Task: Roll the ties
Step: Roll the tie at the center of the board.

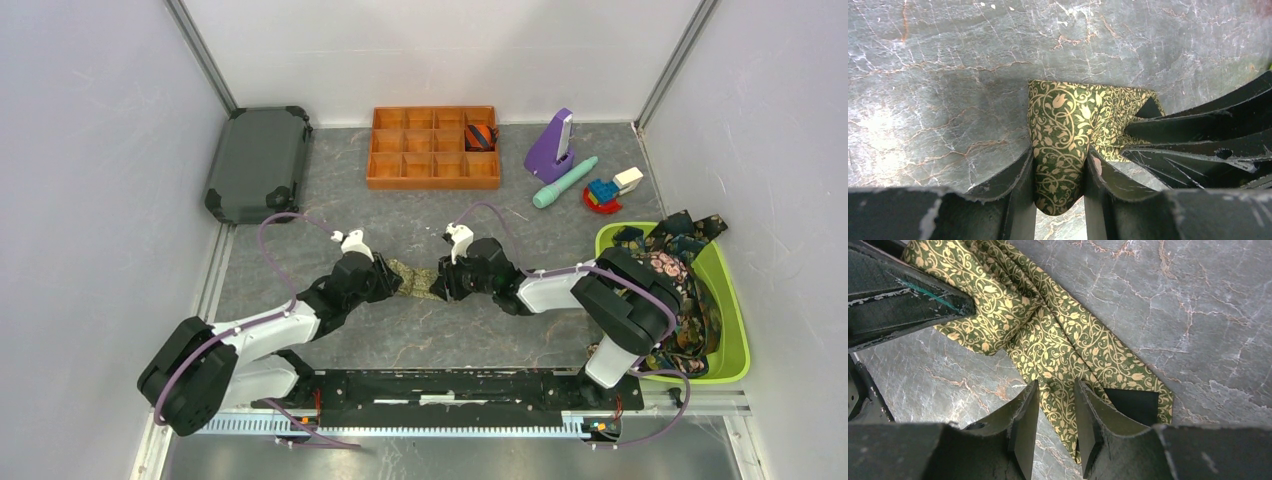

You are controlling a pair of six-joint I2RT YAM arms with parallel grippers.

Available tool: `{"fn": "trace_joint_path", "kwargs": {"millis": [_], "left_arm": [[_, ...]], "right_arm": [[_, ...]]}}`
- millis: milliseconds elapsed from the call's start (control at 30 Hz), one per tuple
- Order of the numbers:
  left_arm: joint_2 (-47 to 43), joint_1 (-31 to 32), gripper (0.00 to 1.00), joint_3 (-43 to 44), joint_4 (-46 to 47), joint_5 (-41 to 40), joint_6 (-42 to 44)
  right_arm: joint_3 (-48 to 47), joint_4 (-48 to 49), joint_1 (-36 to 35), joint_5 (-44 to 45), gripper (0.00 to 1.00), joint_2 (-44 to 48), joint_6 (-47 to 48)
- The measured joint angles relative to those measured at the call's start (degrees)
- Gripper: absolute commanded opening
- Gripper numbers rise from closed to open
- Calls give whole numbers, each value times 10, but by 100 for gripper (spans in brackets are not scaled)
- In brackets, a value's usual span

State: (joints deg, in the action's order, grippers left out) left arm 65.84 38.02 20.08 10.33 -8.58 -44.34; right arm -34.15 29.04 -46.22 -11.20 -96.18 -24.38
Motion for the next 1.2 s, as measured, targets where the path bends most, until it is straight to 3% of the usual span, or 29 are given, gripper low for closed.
{"fn": "trace_joint_path", "kwargs": {"millis": [267, 567, 833, 1033, 1200], "left_arm": [[28, 10, 36, 10, -2, -35, 0], [57, 73, 35, 74, -80, -120, 4], [107, 129, 35, 142, -157, -204, 14], [148, 165, 35, 192, -209, -257, 17], [160, 178, 34, 211, -239, -283, 18]], "right_arm": [[-5, -5, -12, 5, 39, -1, 0], [-15, -69, -15, 8, 39, 26, 0], [-45, -93, -17, 2, 28, 36, -21], [-84, -56, -17, -17, 19, -20, -52], [-103, -40, -17, -24, 18, -61, -72]]}}
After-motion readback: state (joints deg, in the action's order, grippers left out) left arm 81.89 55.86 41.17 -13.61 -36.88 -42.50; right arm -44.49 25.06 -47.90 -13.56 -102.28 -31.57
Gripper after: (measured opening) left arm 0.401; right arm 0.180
